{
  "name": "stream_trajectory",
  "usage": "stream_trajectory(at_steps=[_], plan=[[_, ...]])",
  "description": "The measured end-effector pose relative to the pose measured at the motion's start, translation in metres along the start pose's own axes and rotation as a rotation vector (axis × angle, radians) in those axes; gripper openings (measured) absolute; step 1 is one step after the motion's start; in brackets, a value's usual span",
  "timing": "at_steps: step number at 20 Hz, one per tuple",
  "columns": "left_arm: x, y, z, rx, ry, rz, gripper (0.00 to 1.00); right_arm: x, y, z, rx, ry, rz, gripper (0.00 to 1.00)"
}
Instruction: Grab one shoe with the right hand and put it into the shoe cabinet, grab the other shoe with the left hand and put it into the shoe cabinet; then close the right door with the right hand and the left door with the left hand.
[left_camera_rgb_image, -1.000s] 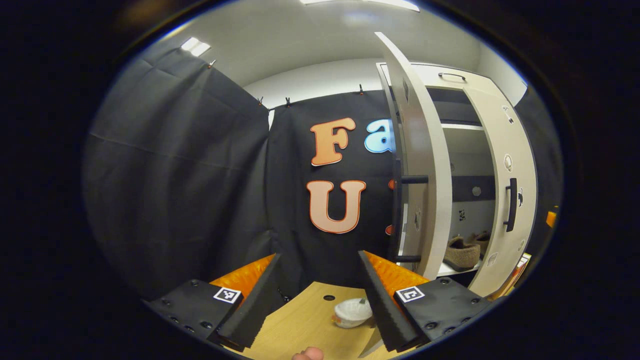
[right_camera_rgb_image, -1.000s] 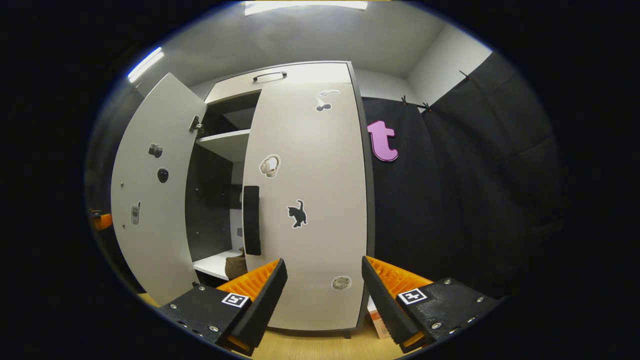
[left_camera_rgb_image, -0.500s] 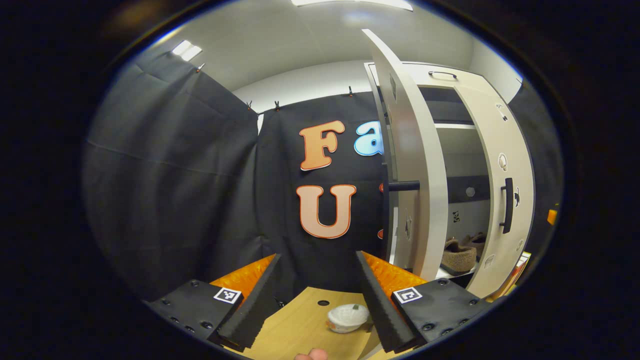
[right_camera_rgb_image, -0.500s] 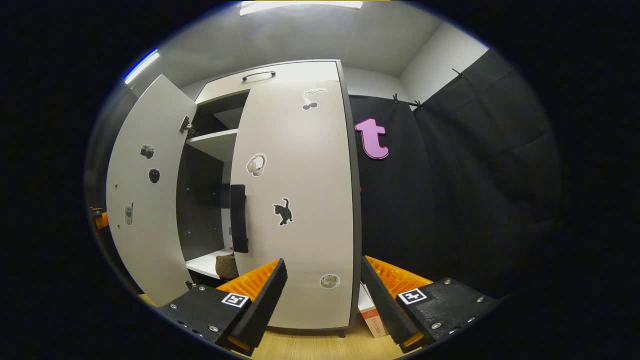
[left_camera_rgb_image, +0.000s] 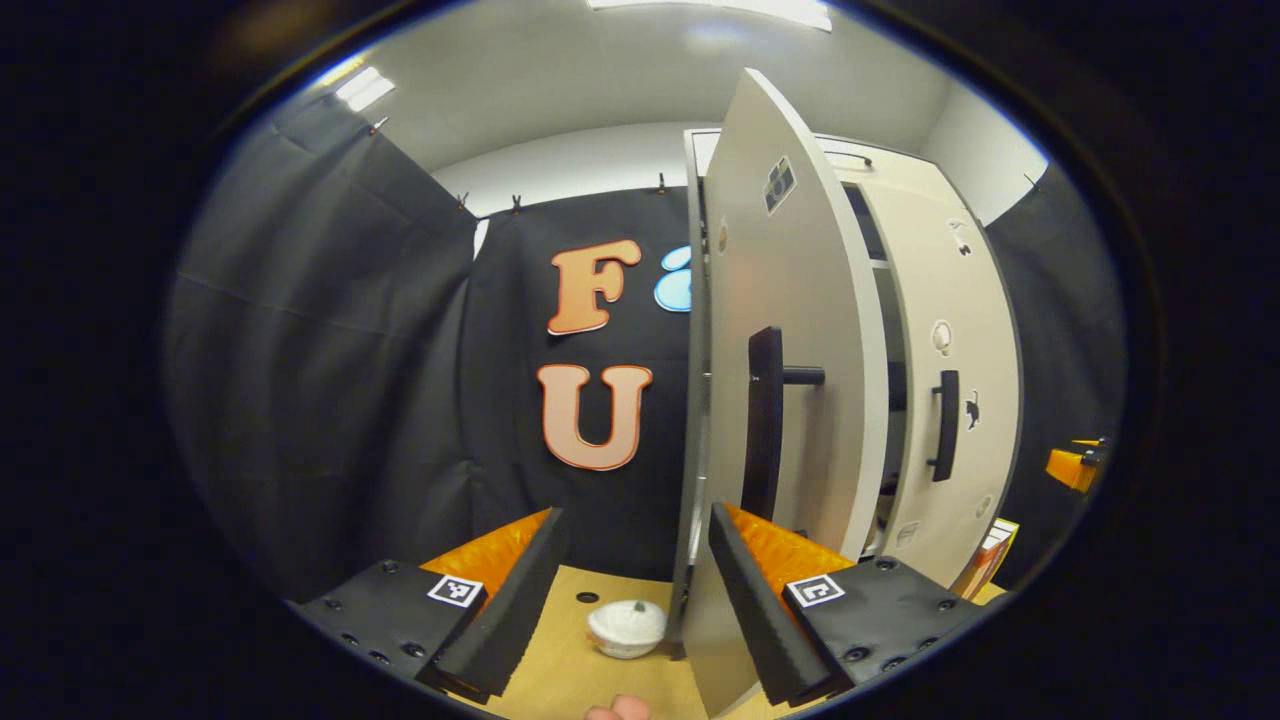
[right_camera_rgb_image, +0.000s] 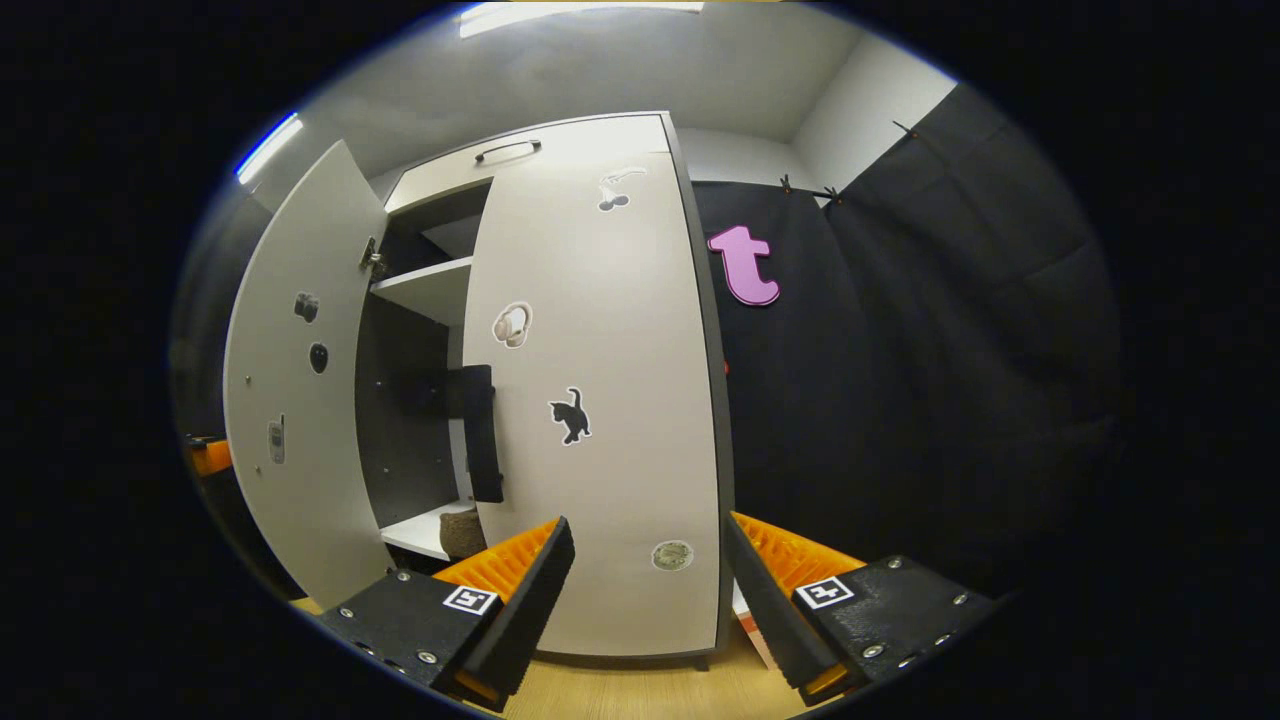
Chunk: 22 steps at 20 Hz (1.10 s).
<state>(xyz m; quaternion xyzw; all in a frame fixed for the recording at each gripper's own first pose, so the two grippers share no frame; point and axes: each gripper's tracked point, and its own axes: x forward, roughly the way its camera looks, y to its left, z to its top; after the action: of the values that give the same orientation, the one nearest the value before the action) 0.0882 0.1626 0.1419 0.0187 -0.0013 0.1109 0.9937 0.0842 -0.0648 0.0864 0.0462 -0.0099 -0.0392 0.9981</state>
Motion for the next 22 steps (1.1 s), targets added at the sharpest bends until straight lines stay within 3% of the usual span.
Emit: stream_trajectory(at_steps=[5,7,9,10,14,22], plan=[[0.016,-0.057,-0.002,-0.015,0.005,-0.124,0.92,-0.005,-0.005,0.006,-0.006,-0.005,-0.014,0.92],[0.021,-0.070,0.000,-0.001,-0.001,-0.138,0.96,-0.008,-0.008,0.008,-0.009,-0.006,-0.022,0.93],[0.027,-0.082,0.004,0.005,-0.012,-0.157,0.94,-0.009,-0.009,0.010,-0.016,-0.010,-0.028,0.93],[0.029,-0.090,0.005,-0.002,-0.014,-0.176,0.99,-0.010,-0.010,0.011,-0.020,-0.010,-0.033,0.92],[0.036,-0.121,0.002,-0.047,0.007,-0.259,0.96,-0.014,-0.014,0.015,-0.031,-0.013,-0.048,0.92],[0.065,-0.154,-0.004,-0.039,0.019,-0.312,0.96,-0.019,-0.016,0.021,-0.041,-0.018,-0.051,0.92]])
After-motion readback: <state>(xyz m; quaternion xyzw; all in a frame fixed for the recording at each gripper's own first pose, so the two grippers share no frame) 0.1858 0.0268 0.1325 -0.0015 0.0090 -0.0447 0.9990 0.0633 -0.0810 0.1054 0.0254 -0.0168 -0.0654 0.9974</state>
